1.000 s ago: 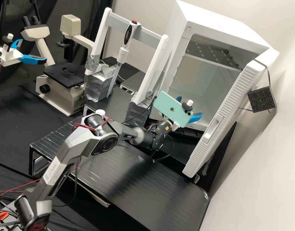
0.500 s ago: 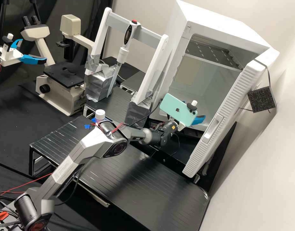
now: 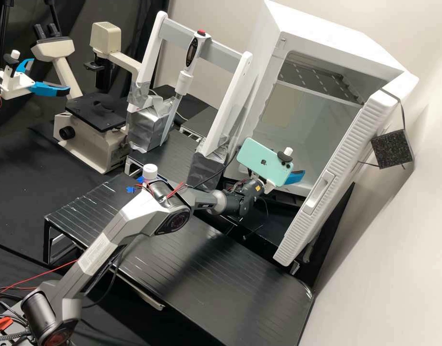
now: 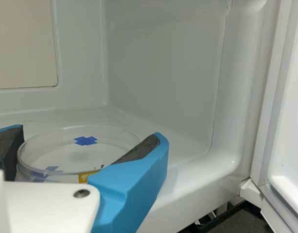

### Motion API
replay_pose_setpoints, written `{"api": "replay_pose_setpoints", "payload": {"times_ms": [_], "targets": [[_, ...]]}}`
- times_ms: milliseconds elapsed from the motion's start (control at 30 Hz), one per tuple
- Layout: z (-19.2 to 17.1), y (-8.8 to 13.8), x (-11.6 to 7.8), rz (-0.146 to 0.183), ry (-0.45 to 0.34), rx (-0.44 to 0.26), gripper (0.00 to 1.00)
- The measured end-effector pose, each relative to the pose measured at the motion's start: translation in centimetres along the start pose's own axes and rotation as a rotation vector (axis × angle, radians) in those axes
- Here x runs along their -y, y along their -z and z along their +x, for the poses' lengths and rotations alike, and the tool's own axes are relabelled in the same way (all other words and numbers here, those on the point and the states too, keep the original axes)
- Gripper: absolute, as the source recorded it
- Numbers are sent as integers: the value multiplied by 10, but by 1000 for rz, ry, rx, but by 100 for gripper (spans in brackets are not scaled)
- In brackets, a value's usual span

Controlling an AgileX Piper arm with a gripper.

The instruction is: Move the petri dish to the incubator

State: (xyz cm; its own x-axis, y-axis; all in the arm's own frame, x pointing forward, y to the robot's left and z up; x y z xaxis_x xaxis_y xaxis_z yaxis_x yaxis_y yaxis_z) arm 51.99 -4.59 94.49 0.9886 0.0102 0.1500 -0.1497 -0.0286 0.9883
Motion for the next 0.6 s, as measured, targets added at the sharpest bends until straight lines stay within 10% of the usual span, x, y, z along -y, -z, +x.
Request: {"api": "replay_pose_setpoints", "payload": {"times_ms": [600], "targets": [[-31, -3, -2, 18, 69, -57, 100]]}}
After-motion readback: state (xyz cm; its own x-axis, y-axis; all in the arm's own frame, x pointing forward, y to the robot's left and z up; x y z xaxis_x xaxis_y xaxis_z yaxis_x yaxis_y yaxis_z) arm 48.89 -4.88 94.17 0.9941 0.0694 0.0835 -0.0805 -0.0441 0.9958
